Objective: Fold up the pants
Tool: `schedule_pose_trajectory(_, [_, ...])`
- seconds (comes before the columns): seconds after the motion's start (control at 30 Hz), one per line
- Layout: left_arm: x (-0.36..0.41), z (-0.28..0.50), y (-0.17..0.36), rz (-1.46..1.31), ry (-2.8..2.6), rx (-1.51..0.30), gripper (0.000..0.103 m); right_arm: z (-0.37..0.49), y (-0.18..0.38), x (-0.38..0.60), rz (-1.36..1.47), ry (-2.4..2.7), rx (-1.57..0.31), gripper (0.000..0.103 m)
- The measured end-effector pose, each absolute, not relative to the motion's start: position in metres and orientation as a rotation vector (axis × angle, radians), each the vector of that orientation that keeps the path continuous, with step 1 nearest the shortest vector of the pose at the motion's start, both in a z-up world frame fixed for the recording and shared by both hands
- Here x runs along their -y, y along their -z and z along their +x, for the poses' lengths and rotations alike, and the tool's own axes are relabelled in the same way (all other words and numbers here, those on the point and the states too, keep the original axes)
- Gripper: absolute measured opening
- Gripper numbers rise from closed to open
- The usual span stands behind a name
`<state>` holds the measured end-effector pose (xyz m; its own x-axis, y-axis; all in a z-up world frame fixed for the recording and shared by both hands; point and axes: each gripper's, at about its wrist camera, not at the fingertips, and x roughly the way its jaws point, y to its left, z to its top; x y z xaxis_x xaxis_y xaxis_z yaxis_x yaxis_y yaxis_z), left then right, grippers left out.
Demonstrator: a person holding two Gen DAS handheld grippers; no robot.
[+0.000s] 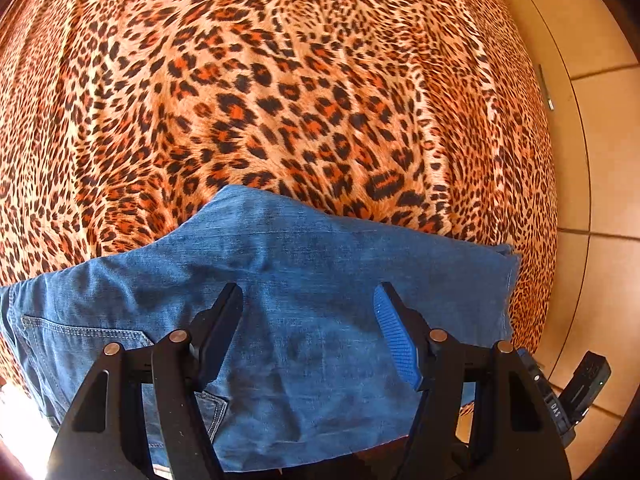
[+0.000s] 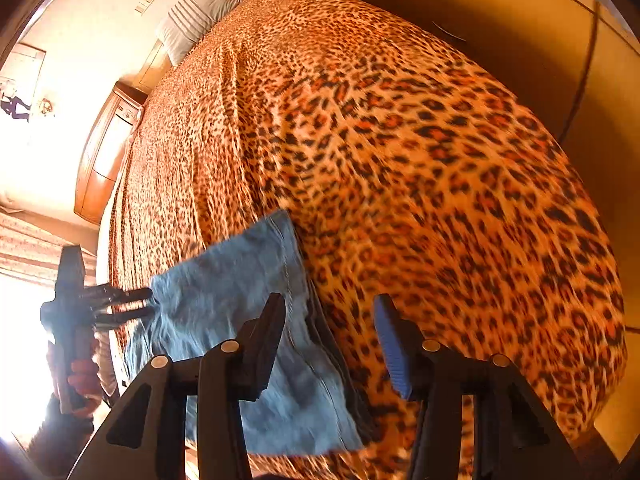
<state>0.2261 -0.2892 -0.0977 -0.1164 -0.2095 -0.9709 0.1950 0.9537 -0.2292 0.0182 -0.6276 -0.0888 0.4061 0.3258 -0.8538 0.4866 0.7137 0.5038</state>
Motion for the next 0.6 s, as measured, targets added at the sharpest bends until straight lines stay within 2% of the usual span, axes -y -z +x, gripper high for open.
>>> schedule_pose_trajectory(0.13, [0.34,0.215,0.094,0.119,0.426,-1.634,0.067,-0.027,0.111,0.607,0.894,0.133,-1.214,0.049])
schedule_pose_trajectory(0.17, [0.35,0.212,0.094,0.152,0.44,-1.633,0.067,-0.032,0.114,0.601,0.878,0.14,-1.212,0.046])
schedule_pose_trajectory(0.23, [0.361,0.205,0.1,0.216,0.46,-1.629,0.067,-0.039,0.111,0.59,0.757,0.196,-1.21,0.023])
schedule_pose_trajectory(0.27, [0.367,0.203,0.1,0.244,0.473,-1.622,0.068,-0.047,0.114,0.592,0.798,0.223,-1.209,0.014])
schedule_pose_trajectory(0.33, [0.379,0.2,0.098,0.295,0.495,-1.612,0.067,-0.067,0.116,0.603,0.931,0.253,-1.187,0.013])
schedule_pose_trajectory(0.37, [0.387,0.199,0.097,0.317,0.508,-1.61,0.067,-0.076,0.113,0.608,0.98,0.262,-1.152,0.022])
schedule_pose_trajectory(0.43, [0.402,0.201,0.096,0.351,0.543,-1.611,0.068,-0.097,0.111,0.619,1.129,0.221,-1.051,0.026])
schedule_pose_trajectory(0.5, [0.42,0.205,0.097,0.367,0.59,-1.625,0.068,-0.11,0.115,0.618,1.239,0.203,-0.987,0.06])
schedule_pose_trajectory(0.53, [0.429,0.208,0.098,0.367,0.617,-1.643,0.068,-0.112,0.118,0.615,1.264,0.211,-0.963,0.063])
schedule_pose_trajectory(0.6, [0.449,0.216,0.101,0.352,0.669,-1.687,0.068,-0.114,0.127,0.605,1.334,0.18,-0.928,0.063])
